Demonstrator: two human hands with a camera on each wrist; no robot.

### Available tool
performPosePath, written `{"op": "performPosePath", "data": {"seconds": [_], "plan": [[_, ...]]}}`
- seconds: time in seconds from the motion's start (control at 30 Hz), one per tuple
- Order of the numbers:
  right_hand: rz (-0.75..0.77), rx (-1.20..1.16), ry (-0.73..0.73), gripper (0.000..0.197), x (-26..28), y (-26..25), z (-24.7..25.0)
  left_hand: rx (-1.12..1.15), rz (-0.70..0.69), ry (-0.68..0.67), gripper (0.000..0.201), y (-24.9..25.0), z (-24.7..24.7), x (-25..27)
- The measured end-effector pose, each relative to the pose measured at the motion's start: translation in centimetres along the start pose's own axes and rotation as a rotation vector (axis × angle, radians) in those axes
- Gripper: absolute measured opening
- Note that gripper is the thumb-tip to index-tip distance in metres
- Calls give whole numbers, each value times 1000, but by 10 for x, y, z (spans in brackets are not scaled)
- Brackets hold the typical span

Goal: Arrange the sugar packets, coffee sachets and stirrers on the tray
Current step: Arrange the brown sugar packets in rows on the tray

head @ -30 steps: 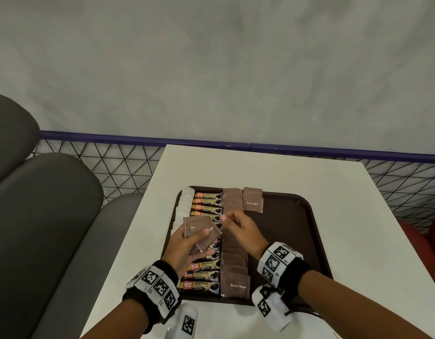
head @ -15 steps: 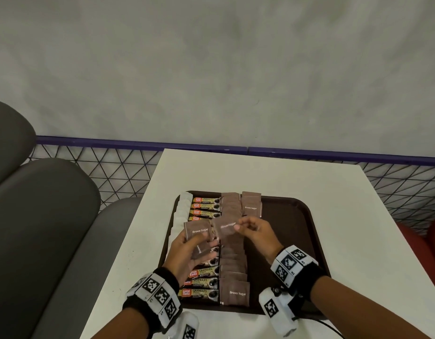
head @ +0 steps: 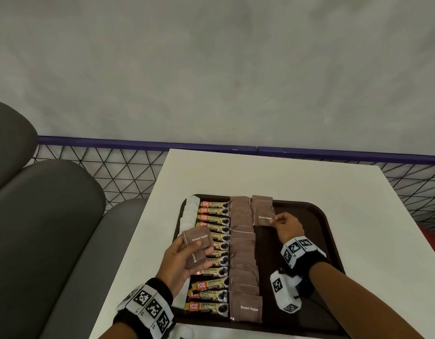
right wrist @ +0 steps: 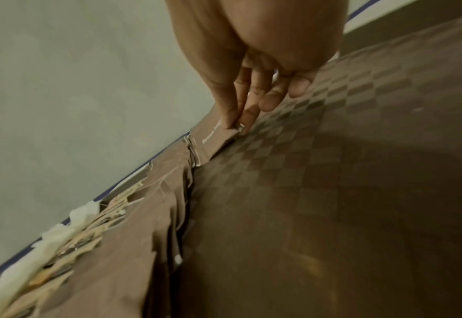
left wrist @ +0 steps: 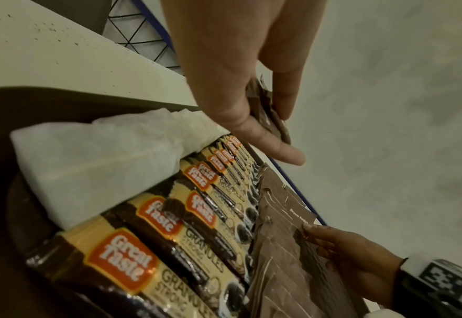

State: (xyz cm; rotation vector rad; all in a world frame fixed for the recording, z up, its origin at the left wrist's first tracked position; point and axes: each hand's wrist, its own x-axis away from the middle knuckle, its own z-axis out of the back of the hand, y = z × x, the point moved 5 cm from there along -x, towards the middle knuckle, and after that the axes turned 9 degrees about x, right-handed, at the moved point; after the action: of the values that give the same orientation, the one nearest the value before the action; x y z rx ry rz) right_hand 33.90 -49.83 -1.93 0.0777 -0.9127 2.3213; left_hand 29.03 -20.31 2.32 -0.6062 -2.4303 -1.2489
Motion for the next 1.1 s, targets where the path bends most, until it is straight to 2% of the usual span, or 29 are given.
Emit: {"op": "performPosePath", "data": {"seconds": [0.2, 0.37, 0.47, 0.57, 0.67, 0.8, 0.9, 1.0, 1.1], "plan": [[-7, 203, 19, 8, -7, -5, -9, -9, 2, 17, 33, 0, 5, -4], [0, 227, 23, 12, -7, -6, -5, 35, 36, 21, 27, 0, 4, -2], [16, 183, 63, 21, -2, -6, 0, 42, 39, 28, 25, 2, 2, 0], [95, 161, 146, 27, 13, -14, 9, 16, 16, 27, 27, 3, 1, 3], [230, 131, 178, 20, 35, -29, 12, -25, -7, 18, 28, 4, -3, 7], [414, -49, 33, 9, 64, -49, -1, -56, -31, 7, 26, 2, -11, 14], [516, -159, -178, 17, 93, -69, -10, -77, -39, -7, 26, 1, -17, 19], [566, -229, -374, 23, 119, -84, -13, -86, -46, -21, 27, 1, -22, 23], [567, -321, -492, 11, 129, -86, -20, -102, -55, -28, 29, 0, -24, 25]]}}
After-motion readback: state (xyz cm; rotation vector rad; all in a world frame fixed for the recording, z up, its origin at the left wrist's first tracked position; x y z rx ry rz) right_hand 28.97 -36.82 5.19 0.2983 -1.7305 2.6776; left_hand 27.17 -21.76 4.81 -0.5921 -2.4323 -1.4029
